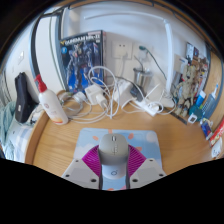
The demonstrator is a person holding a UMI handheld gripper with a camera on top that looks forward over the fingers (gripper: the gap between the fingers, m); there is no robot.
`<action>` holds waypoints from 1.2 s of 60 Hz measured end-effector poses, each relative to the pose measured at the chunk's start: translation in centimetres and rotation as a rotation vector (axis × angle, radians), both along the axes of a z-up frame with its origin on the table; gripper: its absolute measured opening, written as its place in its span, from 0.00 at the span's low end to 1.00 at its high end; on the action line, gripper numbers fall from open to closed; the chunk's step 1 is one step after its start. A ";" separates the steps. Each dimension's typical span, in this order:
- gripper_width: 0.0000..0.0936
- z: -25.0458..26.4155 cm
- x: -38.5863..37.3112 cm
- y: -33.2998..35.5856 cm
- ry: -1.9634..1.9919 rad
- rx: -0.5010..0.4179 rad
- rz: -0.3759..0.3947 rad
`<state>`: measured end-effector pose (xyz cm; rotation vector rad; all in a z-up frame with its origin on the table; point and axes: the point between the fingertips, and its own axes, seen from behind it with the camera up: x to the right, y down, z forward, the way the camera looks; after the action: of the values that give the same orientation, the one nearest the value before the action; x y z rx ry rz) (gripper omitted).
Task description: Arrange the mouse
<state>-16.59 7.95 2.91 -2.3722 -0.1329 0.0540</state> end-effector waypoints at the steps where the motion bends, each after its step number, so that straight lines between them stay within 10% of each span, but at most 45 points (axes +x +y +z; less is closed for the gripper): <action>1: 0.32 -0.6 0.1 0.0 -0.003 -0.009 -0.005; 21: 0.52 -4.6 1.3 -0.9 -0.020 -0.092 -0.045; 27: 0.86 -3.9 2.0 -0.9 -0.037 -0.103 -0.076; 55: 0.89 20.8 -1.7 -3.2 0.007 0.106 -0.096; 72: 0.90 27.0 -3.9 -6.9 0.007 0.195 -0.035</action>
<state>-20.45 1.03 29.87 -2.1790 -0.0891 0.0308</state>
